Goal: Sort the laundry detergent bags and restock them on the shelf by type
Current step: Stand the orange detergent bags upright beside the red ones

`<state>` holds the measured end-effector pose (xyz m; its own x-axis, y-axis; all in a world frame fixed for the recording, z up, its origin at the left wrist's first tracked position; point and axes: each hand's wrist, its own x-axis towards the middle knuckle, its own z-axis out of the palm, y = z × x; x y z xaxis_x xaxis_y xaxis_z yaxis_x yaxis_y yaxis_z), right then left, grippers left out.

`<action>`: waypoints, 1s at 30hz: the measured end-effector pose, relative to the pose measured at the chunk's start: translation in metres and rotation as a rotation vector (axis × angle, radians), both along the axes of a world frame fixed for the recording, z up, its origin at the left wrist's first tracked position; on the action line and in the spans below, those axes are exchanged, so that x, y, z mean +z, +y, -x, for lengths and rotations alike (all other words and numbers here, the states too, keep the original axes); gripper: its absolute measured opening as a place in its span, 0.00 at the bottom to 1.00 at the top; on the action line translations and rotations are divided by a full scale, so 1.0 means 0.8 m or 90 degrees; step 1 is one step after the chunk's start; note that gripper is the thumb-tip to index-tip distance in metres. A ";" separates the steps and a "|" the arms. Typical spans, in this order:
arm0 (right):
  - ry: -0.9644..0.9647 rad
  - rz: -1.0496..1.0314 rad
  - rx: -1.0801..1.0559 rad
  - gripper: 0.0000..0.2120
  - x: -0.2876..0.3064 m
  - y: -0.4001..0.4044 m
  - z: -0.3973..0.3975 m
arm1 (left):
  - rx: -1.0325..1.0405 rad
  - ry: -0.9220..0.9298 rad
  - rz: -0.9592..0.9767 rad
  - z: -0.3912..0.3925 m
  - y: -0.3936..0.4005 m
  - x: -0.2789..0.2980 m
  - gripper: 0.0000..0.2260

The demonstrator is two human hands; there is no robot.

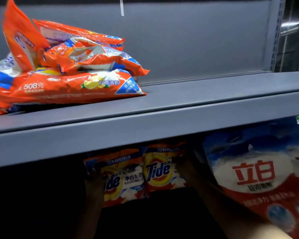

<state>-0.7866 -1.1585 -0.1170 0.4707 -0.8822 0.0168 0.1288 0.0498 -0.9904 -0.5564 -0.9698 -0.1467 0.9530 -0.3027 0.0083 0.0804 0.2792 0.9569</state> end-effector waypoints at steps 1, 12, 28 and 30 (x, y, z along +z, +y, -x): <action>0.042 0.050 -0.026 0.11 -0.001 0.000 0.000 | 0.027 -0.011 -0.034 0.002 -0.002 -0.005 0.23; 0.522 0.597 -0.066 0.23 -0.015 0.066 0.065 | -0.062 -0.582 -0.719 0.170 0.031 -0.017 0.23; 0.574 0.457 0.211 0.28 -0.016 0.066 0.100 | -0.190 -0.537 -0.835 0.192 0.039 0.019 0.20; 0.584 0.463 0.246 0.26 0.003 0.079 0.118 | -0.155 -0.526 -0.879 0.213 0.048 0.036 0.17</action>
<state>-0.8811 -1.0956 -0.1150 0.7953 -0.6056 -0.0289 -0.5295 -0.6707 -0.5194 -0.7272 -0.9312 -0.1178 0.7581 -0.6479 0.0739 -0.6421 -0.7219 0.2581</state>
